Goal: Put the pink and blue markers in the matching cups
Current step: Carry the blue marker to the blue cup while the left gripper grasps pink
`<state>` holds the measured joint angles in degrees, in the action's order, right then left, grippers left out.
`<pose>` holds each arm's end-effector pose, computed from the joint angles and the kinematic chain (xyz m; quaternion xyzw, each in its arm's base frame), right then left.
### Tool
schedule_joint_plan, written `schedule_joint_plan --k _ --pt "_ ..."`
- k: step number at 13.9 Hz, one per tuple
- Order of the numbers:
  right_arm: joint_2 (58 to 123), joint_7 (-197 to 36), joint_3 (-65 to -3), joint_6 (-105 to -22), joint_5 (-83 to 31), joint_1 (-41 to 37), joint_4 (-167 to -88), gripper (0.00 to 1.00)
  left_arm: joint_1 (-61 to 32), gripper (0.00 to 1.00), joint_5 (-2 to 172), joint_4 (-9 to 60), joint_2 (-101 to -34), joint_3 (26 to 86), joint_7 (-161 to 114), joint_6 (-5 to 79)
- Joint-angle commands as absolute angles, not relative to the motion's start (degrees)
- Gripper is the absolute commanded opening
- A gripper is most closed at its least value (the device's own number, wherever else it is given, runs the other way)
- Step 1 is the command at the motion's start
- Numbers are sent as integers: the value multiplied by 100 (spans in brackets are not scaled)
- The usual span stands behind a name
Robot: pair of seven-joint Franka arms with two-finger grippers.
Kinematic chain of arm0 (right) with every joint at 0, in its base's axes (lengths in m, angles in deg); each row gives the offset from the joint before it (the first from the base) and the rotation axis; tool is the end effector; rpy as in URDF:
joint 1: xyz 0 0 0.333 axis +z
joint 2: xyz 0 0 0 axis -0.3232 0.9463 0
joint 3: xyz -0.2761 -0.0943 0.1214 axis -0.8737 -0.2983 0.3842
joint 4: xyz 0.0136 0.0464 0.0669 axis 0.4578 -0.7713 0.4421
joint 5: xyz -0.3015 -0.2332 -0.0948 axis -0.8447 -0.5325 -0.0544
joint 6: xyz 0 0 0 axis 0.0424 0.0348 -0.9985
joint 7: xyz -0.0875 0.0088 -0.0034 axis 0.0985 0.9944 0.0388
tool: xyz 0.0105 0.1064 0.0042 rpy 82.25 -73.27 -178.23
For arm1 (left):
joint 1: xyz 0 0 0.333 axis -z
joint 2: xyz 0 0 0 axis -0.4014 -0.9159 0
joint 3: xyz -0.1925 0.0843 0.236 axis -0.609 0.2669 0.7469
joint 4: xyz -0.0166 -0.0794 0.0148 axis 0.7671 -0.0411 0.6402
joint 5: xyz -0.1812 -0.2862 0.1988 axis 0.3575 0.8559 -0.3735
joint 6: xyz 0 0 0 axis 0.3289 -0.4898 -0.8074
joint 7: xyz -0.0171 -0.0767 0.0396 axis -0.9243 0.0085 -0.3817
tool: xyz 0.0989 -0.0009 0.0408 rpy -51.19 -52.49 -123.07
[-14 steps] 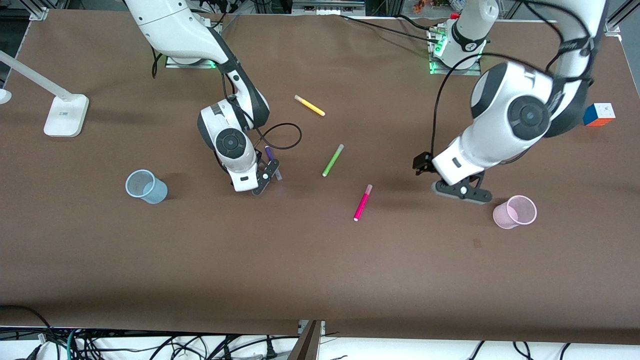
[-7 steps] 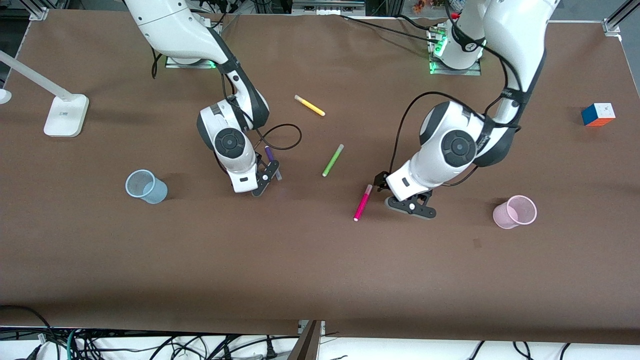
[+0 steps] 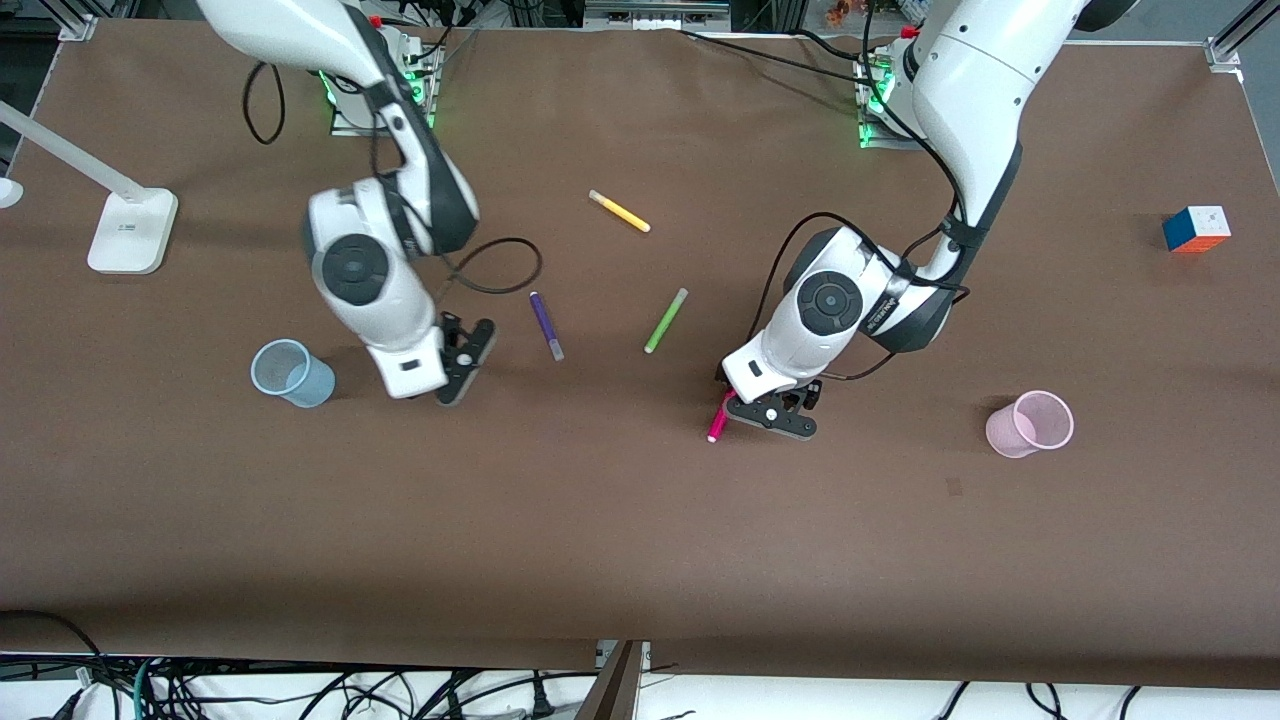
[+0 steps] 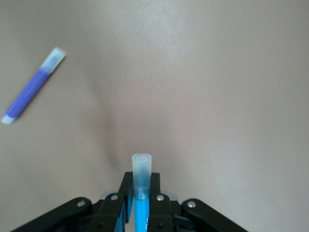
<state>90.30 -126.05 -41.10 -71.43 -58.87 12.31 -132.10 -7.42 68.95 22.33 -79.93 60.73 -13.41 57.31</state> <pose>0.6026 0.2179 0.3264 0.8316 0.5550 -0.0200 0.0049 0.6019 -0.3235 0.2232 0.9905 -0.1316 0.0130 0.0383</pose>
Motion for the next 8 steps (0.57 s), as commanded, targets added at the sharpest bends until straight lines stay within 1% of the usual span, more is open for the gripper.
schedule_joint_plan --k 1,3,6,8 --pt "8876 -14193 -4362 -6145 -4974 919 -12853 7 -565 100 6715 2075 -8167 6140 -1032 5831" --pt "8876 -14916 -4740 -5590 -4673 918 -12580 7 -556 100 6715 2066 -8167 6140 -1022 5831" --pt "8885 -15979 -5163 -5176 -4015 796 -12491 7 -451 100 6724 2066 -8219 6149 -995 5839" --pt "8911 -16569 -5199 -4859 -3750 446 -12438 7 -363 100 6715 2084 -8464 6166 -969 5944"
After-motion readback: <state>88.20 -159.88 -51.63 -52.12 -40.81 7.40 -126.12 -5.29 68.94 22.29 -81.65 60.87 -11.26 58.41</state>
